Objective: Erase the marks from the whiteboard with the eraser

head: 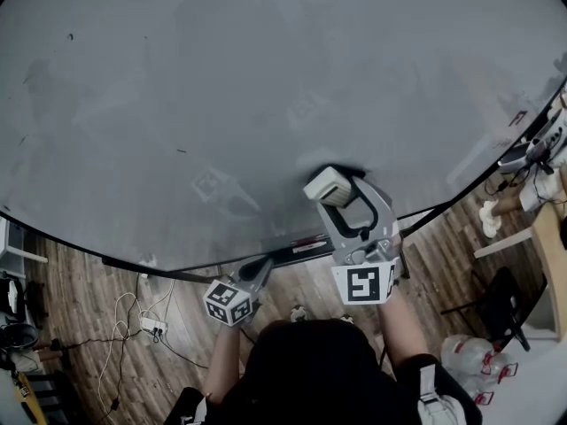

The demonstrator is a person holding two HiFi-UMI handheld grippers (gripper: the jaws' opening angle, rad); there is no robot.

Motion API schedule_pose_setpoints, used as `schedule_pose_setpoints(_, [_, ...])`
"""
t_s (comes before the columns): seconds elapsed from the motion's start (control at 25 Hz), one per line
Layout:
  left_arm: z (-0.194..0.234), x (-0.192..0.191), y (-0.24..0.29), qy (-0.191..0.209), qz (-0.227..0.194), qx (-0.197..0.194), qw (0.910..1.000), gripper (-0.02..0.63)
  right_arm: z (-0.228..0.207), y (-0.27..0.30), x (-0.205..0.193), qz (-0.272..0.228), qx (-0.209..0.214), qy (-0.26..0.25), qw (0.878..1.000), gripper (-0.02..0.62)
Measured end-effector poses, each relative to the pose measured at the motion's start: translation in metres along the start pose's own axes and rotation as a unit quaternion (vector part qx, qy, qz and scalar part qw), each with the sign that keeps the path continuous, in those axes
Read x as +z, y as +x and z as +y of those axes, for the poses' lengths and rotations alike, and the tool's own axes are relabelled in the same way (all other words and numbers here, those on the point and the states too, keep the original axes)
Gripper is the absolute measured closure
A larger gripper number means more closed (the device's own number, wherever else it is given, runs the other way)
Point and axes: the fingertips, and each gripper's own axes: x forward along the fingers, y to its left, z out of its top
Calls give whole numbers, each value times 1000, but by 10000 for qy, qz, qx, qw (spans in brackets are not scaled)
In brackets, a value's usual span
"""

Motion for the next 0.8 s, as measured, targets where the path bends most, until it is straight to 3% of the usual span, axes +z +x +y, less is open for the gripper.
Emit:
schedule_pose_setpoints(0.4, [14, -1, -12, 7, 1, 6, 10000, 595, 32, 12, 19, -141, 164, 14, 9998, 341])
schedule_pose_setpoints(0.64, [17, -3, -19, 7, -29, 65, 10000, 595, 74, 23, 37, -257, 612, -179, 9976, 341])
schedule_pose_setpoints(0.8, [20, -3, -29, -28, -84, 205, 9998, 595, 91, 25, 44, -367, 922, 16, 9951, 341])
